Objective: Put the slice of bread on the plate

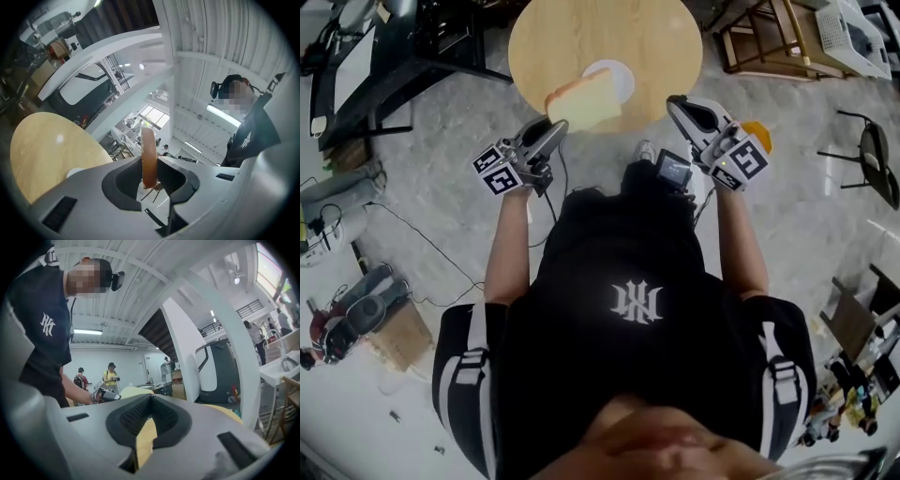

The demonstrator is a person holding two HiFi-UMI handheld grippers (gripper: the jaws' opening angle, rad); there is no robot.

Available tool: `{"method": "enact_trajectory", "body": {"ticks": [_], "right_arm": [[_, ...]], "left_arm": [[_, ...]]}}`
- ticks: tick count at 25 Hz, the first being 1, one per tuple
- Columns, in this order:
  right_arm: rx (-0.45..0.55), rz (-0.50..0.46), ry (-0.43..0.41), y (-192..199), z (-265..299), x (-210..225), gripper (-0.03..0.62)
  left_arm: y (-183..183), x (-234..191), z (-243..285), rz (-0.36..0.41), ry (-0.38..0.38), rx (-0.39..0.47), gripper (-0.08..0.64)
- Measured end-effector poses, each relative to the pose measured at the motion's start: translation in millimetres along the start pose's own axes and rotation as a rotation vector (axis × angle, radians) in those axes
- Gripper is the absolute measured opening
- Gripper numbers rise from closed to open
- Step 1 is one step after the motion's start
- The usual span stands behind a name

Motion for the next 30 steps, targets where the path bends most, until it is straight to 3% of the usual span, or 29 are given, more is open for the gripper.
{"method": "enact_trajectory", "body": {"ticks": [4,7,10,15,21,25,30], "right_arm": [[-0.033,0.0,-0.048,-10.7,-9.1,23.8,0.003],[-0.107,-0.049,-0.081,-18.5,-34.0,9.4,0.003],[-0.105,-0.038,-0.099,-28.5,-48.0,-8.9,0.003],[-0.125,0.04,-0.092,-9.2,-47.5,-6.7,0.003],[-0.099,0.116,-0.038,12.5,-50.7,-9.8,0.003],[-0.194,0.056,-0.045,32.8,-44.6,-29.0,0.003],[-0.228,-0.032,-0.077,38.5,-32.6,-46.3,0.003]], "left_arm": [[-14.2,14.4,18.8,-0.006,-0.055,0.012,0.106],[-16.2,51.8,22.8,-0.041,-0.081,0.05,0.106],[-13.5,74.6,24.7,-0.064,-0.09,0.047,0.106],[22.2,59.5,40.8,-0.146,-0.069,0.02,0.106],[67.3,31.6,58.8,-0.215,-0.061,-0.067,0.106],[80.2,14.0,61.7,-0.226,-0.078,-0.126,0.106],[90.0,4.0,61.0,-0.188,-0.137,-0.263,0.106]]}}
Point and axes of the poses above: the fingertips, and each gripper's own axes: z forward along the fingers, x to its right, y out of its underside, the point moved 5 cm from there along -z, backward along the fingers, and after that the axes turned 5 degrees about z, right-handed, at the moved point
